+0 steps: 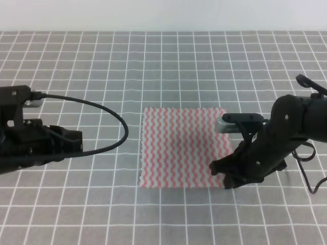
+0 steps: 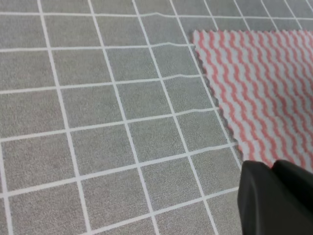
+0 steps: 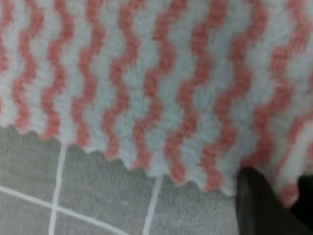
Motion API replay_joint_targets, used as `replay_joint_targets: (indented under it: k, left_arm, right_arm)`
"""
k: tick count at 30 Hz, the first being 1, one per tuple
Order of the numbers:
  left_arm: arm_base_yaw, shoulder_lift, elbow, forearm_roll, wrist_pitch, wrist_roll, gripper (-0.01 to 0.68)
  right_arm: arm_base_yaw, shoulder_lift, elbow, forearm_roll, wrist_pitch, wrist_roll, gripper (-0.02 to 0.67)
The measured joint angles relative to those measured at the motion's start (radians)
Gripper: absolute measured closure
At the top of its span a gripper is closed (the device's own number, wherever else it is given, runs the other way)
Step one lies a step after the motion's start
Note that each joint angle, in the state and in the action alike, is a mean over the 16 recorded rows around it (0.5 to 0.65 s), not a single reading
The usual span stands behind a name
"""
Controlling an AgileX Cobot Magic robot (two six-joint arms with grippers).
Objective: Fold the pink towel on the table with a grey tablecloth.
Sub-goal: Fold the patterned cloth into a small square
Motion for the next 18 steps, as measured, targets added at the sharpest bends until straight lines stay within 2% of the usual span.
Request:
replay_joint_targets:
  k: [10,18]
  left_arm:
    - [0.0,0.002,0.0,0.001,0.008,0.008,0.644]
    - [0.0,0.002,-0.003,0.0,0.035,0.036,0.643]
  right_arm:
    - [0.002,-0.013,-0.017,-0.018,0.017,0.0,0.652]
    - [0.002,-0.041,-0.056,-0.034,0.032,0.0,0.663]
